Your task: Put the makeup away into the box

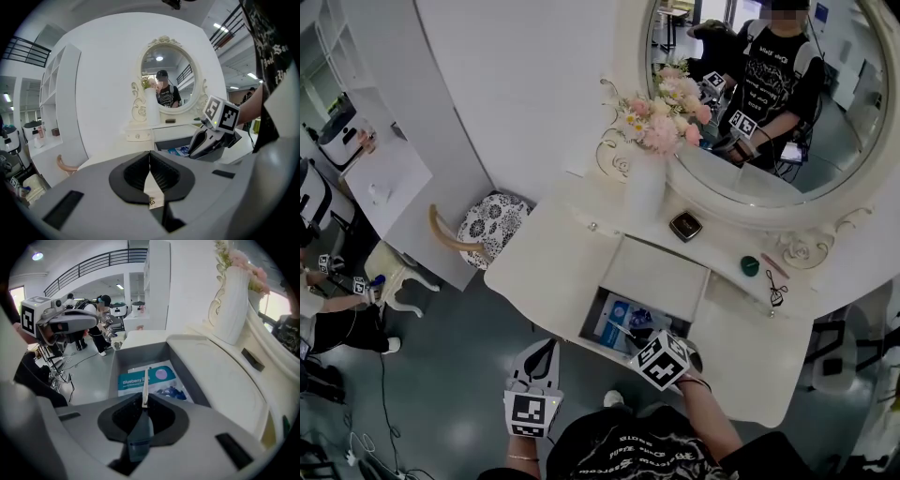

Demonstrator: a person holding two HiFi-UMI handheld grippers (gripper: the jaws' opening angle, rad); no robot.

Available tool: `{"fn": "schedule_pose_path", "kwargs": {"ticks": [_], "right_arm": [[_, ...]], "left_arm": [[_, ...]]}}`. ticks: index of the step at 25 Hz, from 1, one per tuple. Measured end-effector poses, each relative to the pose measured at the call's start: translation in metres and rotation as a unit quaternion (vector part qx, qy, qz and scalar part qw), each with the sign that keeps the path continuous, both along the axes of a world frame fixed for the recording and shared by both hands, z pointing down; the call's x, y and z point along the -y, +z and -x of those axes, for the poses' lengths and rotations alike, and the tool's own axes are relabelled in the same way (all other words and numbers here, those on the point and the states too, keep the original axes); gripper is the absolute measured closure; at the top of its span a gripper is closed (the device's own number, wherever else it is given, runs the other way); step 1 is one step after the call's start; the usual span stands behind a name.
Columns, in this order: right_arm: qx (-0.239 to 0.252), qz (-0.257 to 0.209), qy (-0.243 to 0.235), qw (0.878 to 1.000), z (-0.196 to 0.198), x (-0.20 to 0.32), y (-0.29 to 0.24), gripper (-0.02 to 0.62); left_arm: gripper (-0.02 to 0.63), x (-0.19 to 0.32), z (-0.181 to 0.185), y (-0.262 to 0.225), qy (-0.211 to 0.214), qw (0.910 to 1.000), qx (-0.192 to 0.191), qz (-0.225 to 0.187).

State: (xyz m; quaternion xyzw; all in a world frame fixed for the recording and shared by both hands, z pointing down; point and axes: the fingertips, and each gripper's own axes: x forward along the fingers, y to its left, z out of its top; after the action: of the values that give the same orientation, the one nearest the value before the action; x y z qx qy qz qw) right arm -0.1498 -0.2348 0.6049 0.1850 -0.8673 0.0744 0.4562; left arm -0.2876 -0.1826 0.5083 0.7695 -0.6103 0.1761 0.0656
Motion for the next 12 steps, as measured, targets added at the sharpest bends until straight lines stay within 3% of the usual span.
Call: {"fn": "schedule_pose_path", "kwargs": {"ticks": [8, 12], "right_arm": [[0.011, -0.009, -0.001, 1.0, 0.0003, 0.0003, -0.003, 0.538], [0.035, 0.004, 0.012, 0.999, 0.0022, 0.0034, -0.0079, 0.462]], "left_arm": [[0.589, -0.0003, -0.0082, -0.0018, 0.009, 0.9999, 0.005, -0.004], [0.591, -0.0007, -0.0083, -0.0034, 0.01, 0.9999, 0.008, -0.007]]}}
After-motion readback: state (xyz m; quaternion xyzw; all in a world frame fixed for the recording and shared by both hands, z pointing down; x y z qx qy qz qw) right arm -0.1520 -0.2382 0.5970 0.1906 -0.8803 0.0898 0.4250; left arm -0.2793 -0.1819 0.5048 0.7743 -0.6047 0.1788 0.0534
